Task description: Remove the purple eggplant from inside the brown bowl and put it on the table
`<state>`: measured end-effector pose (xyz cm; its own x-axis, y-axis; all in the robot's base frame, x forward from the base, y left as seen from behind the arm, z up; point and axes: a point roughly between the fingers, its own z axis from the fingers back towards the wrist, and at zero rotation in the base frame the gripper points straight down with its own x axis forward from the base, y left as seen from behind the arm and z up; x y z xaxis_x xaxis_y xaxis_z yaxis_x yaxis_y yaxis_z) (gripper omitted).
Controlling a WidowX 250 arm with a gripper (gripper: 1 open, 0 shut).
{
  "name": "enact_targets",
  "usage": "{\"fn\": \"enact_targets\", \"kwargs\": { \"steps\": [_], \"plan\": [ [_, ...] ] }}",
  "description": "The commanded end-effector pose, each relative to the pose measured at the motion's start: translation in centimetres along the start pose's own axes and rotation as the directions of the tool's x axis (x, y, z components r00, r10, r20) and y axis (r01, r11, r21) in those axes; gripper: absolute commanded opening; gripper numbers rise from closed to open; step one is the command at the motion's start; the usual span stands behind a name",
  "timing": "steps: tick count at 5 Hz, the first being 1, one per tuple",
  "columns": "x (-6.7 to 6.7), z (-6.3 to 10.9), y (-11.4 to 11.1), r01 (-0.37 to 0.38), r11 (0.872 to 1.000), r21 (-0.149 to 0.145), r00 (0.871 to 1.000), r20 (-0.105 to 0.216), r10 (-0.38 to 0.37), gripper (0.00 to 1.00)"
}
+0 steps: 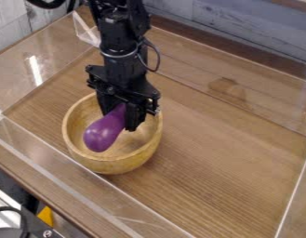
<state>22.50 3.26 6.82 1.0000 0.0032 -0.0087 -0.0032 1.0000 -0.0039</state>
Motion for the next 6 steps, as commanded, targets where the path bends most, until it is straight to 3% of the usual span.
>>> {"fn": "enact_targets", "kwargs": {
  "steps": [1, 4, 6],
  "plan": [
    [1.0, 1.7, -0.3, 0.001, 1.0, 0.013, 0.998, 0.068, -0.001, 0.0],
    [0.9, 1.9, -1.7, 0.023, 1.0, 0.017, 0.997, 0.072, -0.025, 0.0],
    [0.4, 1.0, -5.2, 0.029, 0.999, -0.023, 0.998, 0.052, -0.028, 0.0]
  ]
}}
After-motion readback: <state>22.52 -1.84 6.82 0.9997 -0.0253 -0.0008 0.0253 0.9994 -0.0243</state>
